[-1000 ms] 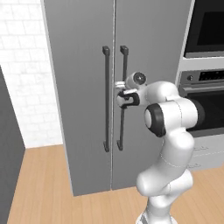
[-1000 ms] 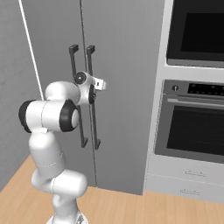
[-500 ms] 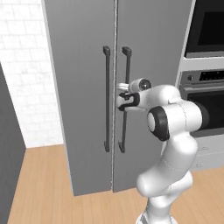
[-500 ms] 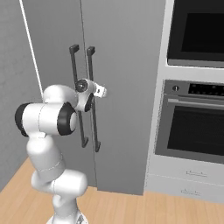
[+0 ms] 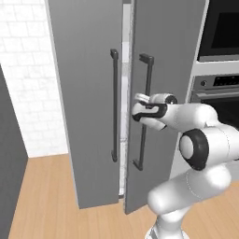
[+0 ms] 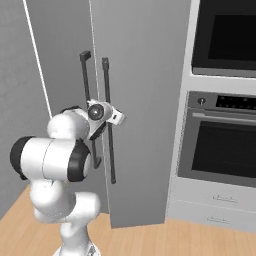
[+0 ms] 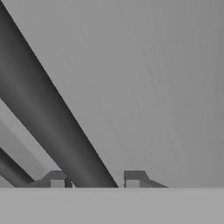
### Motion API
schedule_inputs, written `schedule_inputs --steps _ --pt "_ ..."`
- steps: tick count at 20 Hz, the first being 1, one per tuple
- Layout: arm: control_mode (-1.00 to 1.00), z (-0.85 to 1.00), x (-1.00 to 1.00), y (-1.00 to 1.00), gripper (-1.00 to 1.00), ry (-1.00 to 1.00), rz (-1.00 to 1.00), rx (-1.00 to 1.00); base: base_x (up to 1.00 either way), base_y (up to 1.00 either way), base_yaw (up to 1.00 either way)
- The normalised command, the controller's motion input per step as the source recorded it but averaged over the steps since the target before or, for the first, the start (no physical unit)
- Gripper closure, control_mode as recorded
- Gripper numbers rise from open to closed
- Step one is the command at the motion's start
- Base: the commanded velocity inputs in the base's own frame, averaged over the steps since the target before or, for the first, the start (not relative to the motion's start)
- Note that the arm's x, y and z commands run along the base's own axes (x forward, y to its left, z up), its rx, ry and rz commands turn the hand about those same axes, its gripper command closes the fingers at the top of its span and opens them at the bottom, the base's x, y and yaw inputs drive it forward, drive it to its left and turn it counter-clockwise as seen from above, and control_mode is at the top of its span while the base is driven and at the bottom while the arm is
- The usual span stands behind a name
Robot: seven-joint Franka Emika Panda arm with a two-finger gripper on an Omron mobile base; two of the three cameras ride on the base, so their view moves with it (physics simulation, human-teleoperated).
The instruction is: Take the strawberry from the fridge and place it on top of the pancake, located on the dining counter.
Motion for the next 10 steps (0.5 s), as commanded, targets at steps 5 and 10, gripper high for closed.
schedule_inputs --steps 5,10 --pt "-1.00 0.24 -0.65 -1.00 1.00 -0.14 0.01 0.14 0.00 0.00 0.00" --pt "-1.00 0.23 -0.67 -1.00 1.00 -0.15 0.00 0.13 0.00 0.00 0.00"
